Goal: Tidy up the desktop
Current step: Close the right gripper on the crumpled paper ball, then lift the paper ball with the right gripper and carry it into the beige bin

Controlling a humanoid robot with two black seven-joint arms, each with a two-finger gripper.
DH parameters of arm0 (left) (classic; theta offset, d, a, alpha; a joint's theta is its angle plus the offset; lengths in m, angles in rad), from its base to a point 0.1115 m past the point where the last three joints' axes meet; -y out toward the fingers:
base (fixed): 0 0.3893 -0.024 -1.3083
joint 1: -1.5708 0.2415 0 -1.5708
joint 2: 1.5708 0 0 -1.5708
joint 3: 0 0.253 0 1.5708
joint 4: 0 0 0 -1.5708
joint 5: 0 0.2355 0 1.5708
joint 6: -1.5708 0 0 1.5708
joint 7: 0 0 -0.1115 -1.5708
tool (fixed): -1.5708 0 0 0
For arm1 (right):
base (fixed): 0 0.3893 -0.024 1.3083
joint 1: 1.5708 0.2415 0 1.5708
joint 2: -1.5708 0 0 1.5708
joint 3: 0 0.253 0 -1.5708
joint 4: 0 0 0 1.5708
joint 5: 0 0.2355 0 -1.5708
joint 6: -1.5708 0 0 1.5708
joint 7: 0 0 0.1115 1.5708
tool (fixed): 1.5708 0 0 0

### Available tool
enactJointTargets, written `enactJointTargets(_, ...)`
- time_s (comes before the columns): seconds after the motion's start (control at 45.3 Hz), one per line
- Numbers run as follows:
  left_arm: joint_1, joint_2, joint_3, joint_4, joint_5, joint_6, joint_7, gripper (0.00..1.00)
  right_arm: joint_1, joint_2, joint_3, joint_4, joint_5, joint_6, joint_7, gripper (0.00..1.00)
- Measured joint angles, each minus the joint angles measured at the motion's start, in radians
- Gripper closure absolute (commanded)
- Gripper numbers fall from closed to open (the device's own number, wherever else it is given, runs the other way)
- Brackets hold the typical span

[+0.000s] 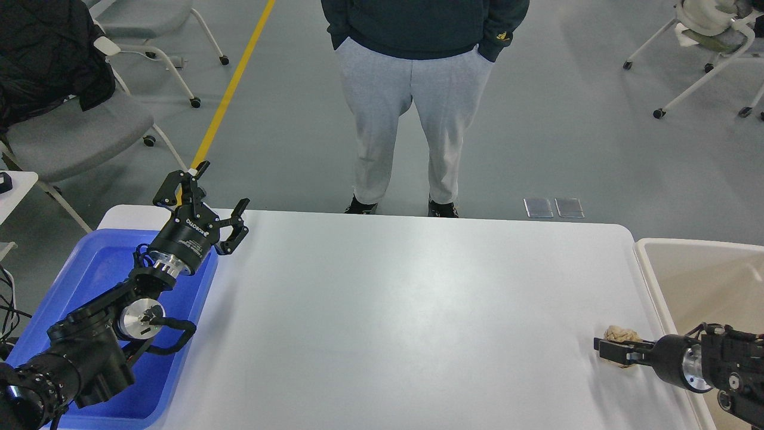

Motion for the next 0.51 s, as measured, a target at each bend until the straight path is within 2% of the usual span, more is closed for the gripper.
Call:
enactJointTargets(0.309,0.0,0.0,0.0,0.0,0.0,0.0,0.0,0.0,-0.003,0.0,-0.039,-0.023,0.029,-0.009,0.027,1.0)
enactJointTargets(0.507,0.0,0.0,0.0,0.0,0.0,0.0,0.0,0.0,0.012,-0.024,-0.036,-0.021,0.12,-0.014,0.101,1.0)
